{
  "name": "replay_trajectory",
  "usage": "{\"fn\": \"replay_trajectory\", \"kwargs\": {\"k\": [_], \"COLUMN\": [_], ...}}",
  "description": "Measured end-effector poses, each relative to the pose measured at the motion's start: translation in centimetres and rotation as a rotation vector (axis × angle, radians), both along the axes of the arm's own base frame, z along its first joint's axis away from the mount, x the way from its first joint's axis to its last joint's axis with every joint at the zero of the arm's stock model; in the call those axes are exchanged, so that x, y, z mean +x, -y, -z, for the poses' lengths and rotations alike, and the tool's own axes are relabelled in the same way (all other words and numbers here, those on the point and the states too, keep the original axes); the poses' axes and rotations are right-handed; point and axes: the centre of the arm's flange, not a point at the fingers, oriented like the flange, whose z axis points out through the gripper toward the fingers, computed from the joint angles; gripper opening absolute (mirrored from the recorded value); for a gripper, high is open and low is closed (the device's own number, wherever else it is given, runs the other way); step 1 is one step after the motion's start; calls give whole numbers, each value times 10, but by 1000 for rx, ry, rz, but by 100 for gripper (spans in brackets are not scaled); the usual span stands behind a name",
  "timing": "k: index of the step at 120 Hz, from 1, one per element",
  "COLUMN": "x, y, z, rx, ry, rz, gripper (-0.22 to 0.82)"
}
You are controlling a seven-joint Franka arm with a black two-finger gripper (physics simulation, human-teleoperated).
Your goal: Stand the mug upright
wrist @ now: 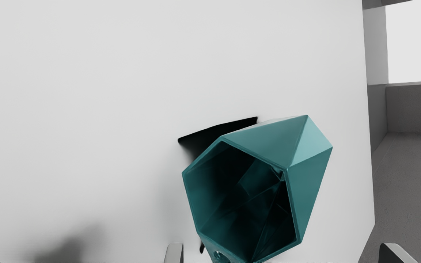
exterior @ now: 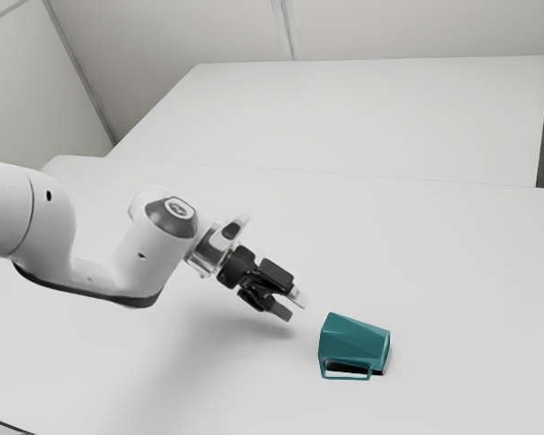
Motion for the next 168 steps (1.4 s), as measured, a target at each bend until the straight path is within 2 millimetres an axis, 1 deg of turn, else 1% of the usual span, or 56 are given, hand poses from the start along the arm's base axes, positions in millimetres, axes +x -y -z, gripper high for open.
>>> {"fn": "replay_trajectory", "kwargs": {"k": [23,31,40,62,75,95,112,134,168], "x": [-6,-7,-9,-17,-20,-17,-15,-17,-20], "y": [-3,0,8,37,47,48,47,54,67], "z": [8,8,8,10,10,12,20,30,35], "rx": [-12,-21,-30,-47,-63,-67,-63,-76,-126], "ry": [15,22,31,47,46,35,16,-5,8], "rz": [8,11,27,73,69,47,28,16,0], "gripper": [58,58,58,58,58,58,58,58,58]}}
